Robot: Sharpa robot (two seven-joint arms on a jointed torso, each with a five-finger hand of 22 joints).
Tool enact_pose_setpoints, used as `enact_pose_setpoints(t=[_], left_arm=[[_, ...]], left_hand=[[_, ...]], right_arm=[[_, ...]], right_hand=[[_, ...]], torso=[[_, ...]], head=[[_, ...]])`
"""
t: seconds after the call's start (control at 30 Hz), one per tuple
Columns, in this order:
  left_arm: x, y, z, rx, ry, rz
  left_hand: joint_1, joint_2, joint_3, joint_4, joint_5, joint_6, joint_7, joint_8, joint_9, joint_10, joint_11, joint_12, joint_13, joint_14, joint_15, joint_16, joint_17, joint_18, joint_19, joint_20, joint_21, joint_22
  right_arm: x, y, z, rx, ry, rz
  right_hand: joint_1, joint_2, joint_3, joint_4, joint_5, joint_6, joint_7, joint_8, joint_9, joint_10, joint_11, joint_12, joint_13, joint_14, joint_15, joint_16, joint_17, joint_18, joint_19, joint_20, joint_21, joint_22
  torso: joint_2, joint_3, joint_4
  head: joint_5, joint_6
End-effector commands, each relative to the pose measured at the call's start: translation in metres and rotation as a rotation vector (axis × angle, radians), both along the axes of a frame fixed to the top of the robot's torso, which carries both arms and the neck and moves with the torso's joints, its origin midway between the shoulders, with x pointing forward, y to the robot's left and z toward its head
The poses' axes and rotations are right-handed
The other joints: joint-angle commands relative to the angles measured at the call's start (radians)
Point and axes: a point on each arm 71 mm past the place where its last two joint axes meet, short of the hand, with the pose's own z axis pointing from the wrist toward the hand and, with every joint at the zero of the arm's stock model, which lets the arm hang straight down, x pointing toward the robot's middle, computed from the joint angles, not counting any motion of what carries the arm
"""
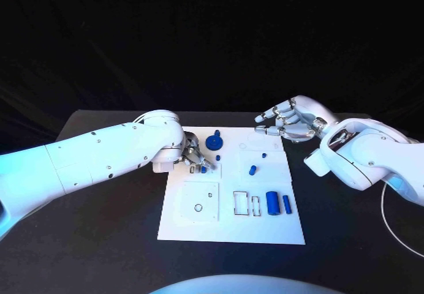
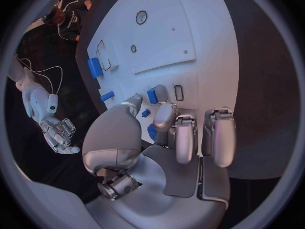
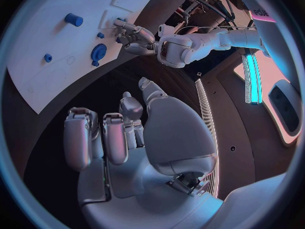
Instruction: Assemble the parts on the task board
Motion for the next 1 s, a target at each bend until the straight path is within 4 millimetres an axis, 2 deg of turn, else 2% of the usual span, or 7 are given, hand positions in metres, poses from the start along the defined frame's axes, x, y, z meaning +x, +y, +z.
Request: enact_pose_setpoints(t=[0.03,0.43,0.57,0.7,0.8,0.87,1.0], left_arm=[[0.002,0.013,0.003,0.111,-0.028,0.102],[0.004,0.015,0.032,0.062,-0.092,0.108],[0.008,0.019,0.051,0.050,-0.105,0.108],[0.019,0.029,0.072,0.058,-0.105,0.122],[0.030,0.036,0.080,0.066,-0.103,0.144],[0.036,0.039,0.082,0.073,-0.096,0.154],[0.049,0.040,0.080,0.090,-0.082,0.165]], left_hand=[[-0.002,0.006,-0.036,0.017,-0.005,0.009,-0.002,0.002,0.003,0.002,-0.002,-0.006,-0.006,0.104,-0.006,0.003,0.263,-0.011,0.083,-0.007,0.004,0.215],[0.019,0.028,-0.107,0.023,-0.006,0.001,-0.002,0.004,0.012,-0.006,-0.002,-0.021,-0.021,0.104,-0.008,0.003,0.263,-0.006,0.076,-0.011,-0.009,0.199],[0.049,0.035,-0.141,0.021,-0.005,-0.028,0.007,-0.008,0.012,-0.042,0.004,-0.078,-0.079,0.104,-0.005,0.003,0.263,-0.005,0.072,-0.009,-0.016,0.191],[0.107,0.052,-0.165,0.012,-0.002,-0.098,0.037,-0.070,-0.020,-0.086,0.029,-0.142,-0.145,0.104,0.014,0.003,0.263,0.001,0.061,0.004,-0.037,0.168],[0.147,0.071,-0.184,0.016,0.002,-0.118,0.058,-0.120,-0.059,-0.101,0.048,-0.159,-0.167,0.104,0.031,0.003,0.263,0.002,0.059,0.022,-0.040,0.166],[0.162,0.080,-0.197,0.018,0.002,-0.129,0.068,-0.148,-0.084,-0.104,0.057,-0.162,-0.175,0.104,0.038,0.003,0.263,0.002,0.059,0.031,-0.041,0.165],[0.177,0.093,-0.216,0.020,0.002,-0.119,0.073,-0.169,-0.109,-0.105,0.062,-0.161,-0.180,0.104,0.044,0.003,0.263,0.003,0.058,0.038,-0.042,0.164]], right_arm=[[0.001,-0.001,-0.001,-0.005,0.002,0.005],[0.003,-0.004,-0.002,-0.009,0.003,-0.006],[0.005,-0.005,-0.002,-0.010,0.004,-0.009],[0.006,-0.005,-0.003,-0.011,0.006,-0.012],[0.006,-0.006,-0.003,-0.012,0.006,-0.015],[0.006,-0.006,-0.004,-0.012,0.006,-0.017],[0.007,-0.005,-0.004,-0.012,0.006,-0.016]], right_hand=[[-0.007,0.000,-0.002,0.002,-0.007,0.006,0.000,-0.004,-0.002,-0.002,-0.004,-0.001,0.001,0.082,-0.007,-0.005,0.150,0.009,-0.008,0.002,-0.003,-0.002],[-0.008,-0.001,-0.003,0.002,-0.009,0.006,0.000,-0.004,-0.002,-0.003,-0.004,-0.002,0.000,0.082,-0.007,-0.005,0.150,0.010,-0.009,0.002,-0.003,-0.003],[-0.008,-0.001,-0.003,0.002,-0.009,0.006,0.000,-0.004,-0.002,-0.003,-0.004,-0.002,0.000,0.082,-0.007,-0.005,0.150,0.010,-0.009,0.002,-0.003,-0.003],[-0.008,-0.001,-0.004,0.002,-0.011,0.006,0.000,-0.004,-0.002,-0.003,-0.004,-0.002,-0.001,0.081,-0.007,-0.006,0.148,0.010,-0.009,0.002,-0.004,-0.003],[-0.008,-0.001,-0.004,0.002,-0.011,0.006,0.000,-0.004,-0.002,-0.003,-0.004,-0.002,-0.001,0.081,-0.007,-0.006,0.148,0.010,-0.009,0.002,-0.004,-0.003],[-0.008,-0.001,-0.004,0.002,-0.011,0.006,0.000,-0.004,-0.002,-0.003,-0.004,-0.002,-0.001,0.081,-0.007,-0.006,0.148,0.010,-0.009,0.002,-0.004,-0.003],[-0.007,0.000,-0.003,0.002,-0.010,0.006,-0.001,-0.004,-0.002,-0.003,-0.004,-0.002,-0.001,0.081,-0.007,-0.007,0.148,0.010,-0.009,0.002,-0.004,-0.003]], torso=[[0.000,0.0005,0.0000],[0.002,-0.0004,-0.0016],[0.002,-0.0001,-0.0018],[0.001,0.0009,0.0006],[0.001,0.0009,0.0020],[0.000,-0.0006,0.0035],[0.004,-0.0021,-0.0016]], head=[[0.001,0.003],[-0.001,0.007],[-0.001,0.007],[-0.003,0.009],[-0.005,0.011],[-0.005,0.011],[0.004,0.012]])
